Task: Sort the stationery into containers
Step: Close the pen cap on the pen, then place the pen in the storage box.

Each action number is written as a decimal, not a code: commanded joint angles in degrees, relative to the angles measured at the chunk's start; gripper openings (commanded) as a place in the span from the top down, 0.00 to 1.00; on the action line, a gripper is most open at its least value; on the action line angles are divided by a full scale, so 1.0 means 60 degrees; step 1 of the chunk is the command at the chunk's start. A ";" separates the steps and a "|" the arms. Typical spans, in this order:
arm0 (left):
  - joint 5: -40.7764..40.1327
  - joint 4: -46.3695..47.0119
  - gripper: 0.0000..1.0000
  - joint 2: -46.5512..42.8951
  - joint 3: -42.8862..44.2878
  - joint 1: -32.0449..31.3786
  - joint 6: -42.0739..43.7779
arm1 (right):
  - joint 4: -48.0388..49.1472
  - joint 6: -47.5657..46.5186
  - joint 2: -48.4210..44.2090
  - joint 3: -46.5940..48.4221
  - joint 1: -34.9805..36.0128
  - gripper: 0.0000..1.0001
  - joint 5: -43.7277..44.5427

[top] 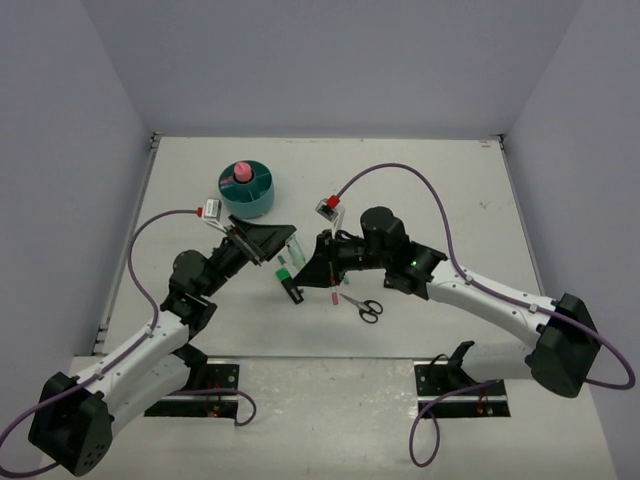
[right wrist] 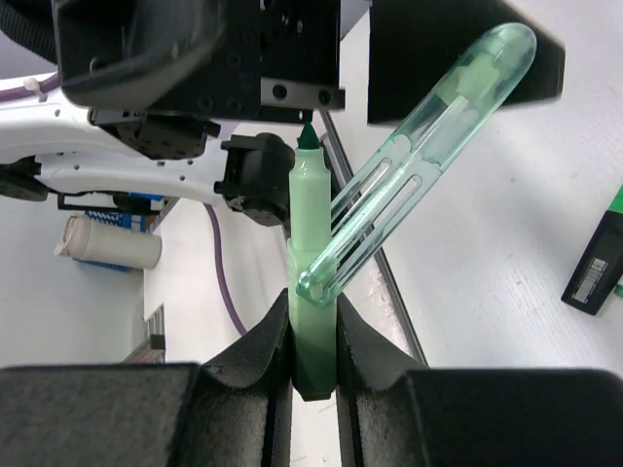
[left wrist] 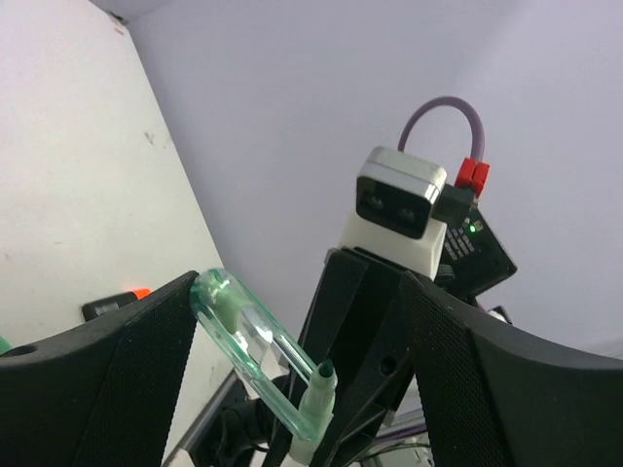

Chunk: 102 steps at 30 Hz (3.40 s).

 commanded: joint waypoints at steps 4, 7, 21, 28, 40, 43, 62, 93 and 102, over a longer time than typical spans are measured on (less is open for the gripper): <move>-0.0578 0.0488 0.33 -0.0423 0.0233 0.0043 0.0864 | -0.0077 -0.0097 -0.0804 -0.0240 0.0014 1.00 -0.0167; -0.0284 0.0891 0.55 -0.0227 0.0081 0.0043 0.0806 | -0.0105 -0.0057 -0.0829 -0.0176 0.0014 1.00 -0.0220; 0.0534 0.2706 0.86 0.0203 -0.0251 0.0043 0.0681 | -0.0353 -0.0072 -0.0862 -0.0183 0.0014 1.00 -0.0024; 0.0540 0.2774 0.90 0.0111 -0.0422 0.0043 0.0716 | -0.0163 0.0014 -0.0722 0.0012 0.0014 1.00 0.0024; 0.0723 0.3181 0.99 0.0420 -0.0595 0.0043 0.0533 | 0.0090 -0.0102 -0.0350 0.1129 0.0014 1.00 0.0294; 0.0789 0.3279 1.00 0.0422 -0.0732 0.0043 0.0555 | -0.0093 -0.0174 0.0059 0.1669 0.0002 1.00 0.0349; 0.2153 -0.1312 1.00 -0.1361 0.0192 0.0043 0.3688 | -0.2944 -0.2388 0.1998 0.4983 -0.0357 1.00 -0.1473; -0.4006 -0.8539 1.00 0.0104 0.5266 0.0043 0.6835 | -0.5630 -0.4004 -0.0910 0.1473 -0.0381 0.01 0.4200; -0.9419 -0.9321 1.00 0.2838 0.8115 0.1012 0.7216 | -0.5325 -0.3482 -0.1359 0.0936 -0.0589 0.01 0.6855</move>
